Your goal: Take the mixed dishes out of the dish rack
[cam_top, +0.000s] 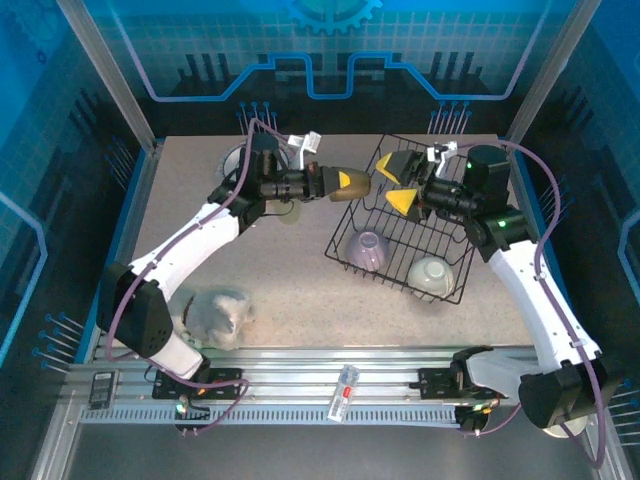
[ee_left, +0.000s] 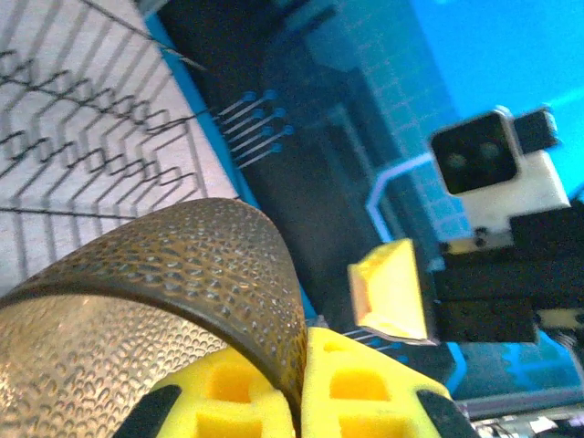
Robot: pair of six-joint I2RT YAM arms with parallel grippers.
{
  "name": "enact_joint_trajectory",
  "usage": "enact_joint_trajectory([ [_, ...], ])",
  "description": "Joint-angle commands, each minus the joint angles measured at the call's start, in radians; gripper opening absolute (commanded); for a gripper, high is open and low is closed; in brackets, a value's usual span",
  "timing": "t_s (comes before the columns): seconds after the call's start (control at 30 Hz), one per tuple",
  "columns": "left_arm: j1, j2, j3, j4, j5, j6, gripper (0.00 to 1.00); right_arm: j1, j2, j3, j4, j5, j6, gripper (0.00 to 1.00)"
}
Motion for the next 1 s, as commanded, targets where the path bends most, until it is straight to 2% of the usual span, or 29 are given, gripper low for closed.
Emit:
enact_joint_trajectory([
  [0.0,0.012,-0.049,0.128,-0.367,-0.117,0.161,0.00,0.004,-0.008,0.031,-0.170,0.066,-0.116,1.00],
  [0.17,0.018,-0.060,0.212,-0.697,-0.295,0.295,0.00,0.006,0.006,0.044,-0.251,0.112,-0.166,1.00],
  [0.3,0.028,-0.069,0.190,-0.831,-0.447,0.345,0.00,0.015,0.019,0.052,-0.289,0.139,-0.188,1.00],
  [0.43,0.049,-0.017,0.172,-0.929,-0.503,0.353,0.00,0.023,0.034,0.046,-0.286,0.133,-0.188,1.00],
  [0.6,0.050,0.077,0.188,-0.983,-0.552,0.368,0.00,0.037,0.038,0.042,-0.278,0.128,-0.178,1.00],
  [0.97,0.065,0.186,0.158,-0.949,-0.598,0.392,0.00,0.040,0.001,0.012,-0.285,0.144,-0.168,1.00],
])
